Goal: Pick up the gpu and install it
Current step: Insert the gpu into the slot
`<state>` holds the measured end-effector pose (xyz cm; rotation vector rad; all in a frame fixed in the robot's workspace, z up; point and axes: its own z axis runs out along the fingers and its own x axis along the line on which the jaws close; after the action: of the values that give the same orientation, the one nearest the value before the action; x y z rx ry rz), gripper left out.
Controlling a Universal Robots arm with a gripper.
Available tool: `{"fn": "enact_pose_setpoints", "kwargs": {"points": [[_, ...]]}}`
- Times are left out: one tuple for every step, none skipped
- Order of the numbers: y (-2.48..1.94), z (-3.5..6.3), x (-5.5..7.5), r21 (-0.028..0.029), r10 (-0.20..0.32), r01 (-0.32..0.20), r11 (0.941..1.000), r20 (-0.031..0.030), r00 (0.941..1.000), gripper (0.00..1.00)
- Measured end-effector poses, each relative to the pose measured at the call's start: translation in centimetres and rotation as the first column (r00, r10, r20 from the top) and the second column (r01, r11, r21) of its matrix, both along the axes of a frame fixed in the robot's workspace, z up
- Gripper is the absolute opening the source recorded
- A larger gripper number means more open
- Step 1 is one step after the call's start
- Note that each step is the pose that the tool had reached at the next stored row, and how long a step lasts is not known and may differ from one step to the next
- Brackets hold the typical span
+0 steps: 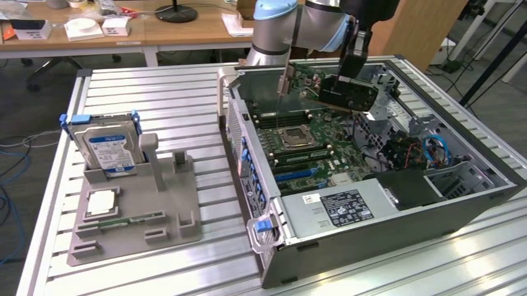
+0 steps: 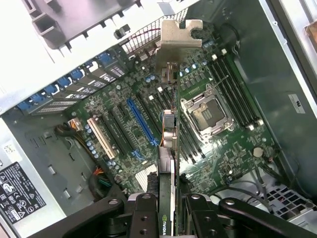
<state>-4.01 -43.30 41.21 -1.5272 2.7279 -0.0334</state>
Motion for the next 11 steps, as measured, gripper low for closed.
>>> {"fn": "enact_pose_setpoints", "kwargs": {"points": [[0.0, 0.0, 0.0, 0.0, 0.003, -0.003, 1.0, 0.0, 1.0, 0.26], [0.0, 0.0, 0.0, 0.0, 0.005, -0.005, 1.0, 0.0, 1.0, 0.26], [0.0, 0.0, 0.0, 0.0, 0.008, -0.008, 1.0, 0.0, 1.0, 0.26], [0.0, 0.0, 0.0, 0.0, 0.01, -0.01, 0.9999, 0.0, 0.9999, 0.26], [0.0, 0.0, 0.0, 0.0, 0.012, -0.012, 0.9999, -0.0001, 0.9999, 0.26], [0.0, 0.0, 0.0, 0.0, 0.014, -0.014, 0.9999, -0.0001, 0.9999, 0.26], [0.0, 0.01, 0.0, -0.0001, 0.016, -0.016, 0.9999, -0.0001, 0.9999, 0.26], [0.0, 0.0, 0.0, 0.0, 0.018, -0.018, 0.9998, 0.0, 0.9998, 0.26], [0.0, 0.0, 0.0, 0.0, 0.019, -0.019, 0.9998, 0.0, 0.9998, 0.26], [0.0, 0.0, 0.0, -0.0001, 0.02, -0.02, 0.9998, -0.0001, 0.9998, 0.26], [0.0, 0.0, 0.0, 0.0, 0.021, -0.021, 0.9998, 0.0, 0.9998, 0.26]]}}
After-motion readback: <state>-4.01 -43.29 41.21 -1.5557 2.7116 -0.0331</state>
